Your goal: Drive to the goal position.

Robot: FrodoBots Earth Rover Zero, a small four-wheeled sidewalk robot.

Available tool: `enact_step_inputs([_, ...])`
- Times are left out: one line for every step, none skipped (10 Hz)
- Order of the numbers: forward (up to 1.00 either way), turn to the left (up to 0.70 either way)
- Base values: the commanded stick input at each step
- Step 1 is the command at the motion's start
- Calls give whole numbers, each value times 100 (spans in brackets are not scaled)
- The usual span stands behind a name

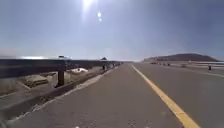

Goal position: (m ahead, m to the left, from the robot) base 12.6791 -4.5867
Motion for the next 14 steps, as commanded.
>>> enact_step_inputs([85,0])
enact_step_inputs([85,0])
enact_step_inputs([85,0])
enact_step_inputs([85,0])
enact_step_inputs([85,0])
enact_step_inputs([85,0])
enact_step_inputs([85,-34])
enact_step_inputs([85,-34])
enact_step_inputs([85,-34])
enact_step_inputs([85,-34])
enact_step_inputs([85,-27])
enact_step_inputs([85,-11])
enact_step_inputs([85,0])
enact_step_inputs([85,0])
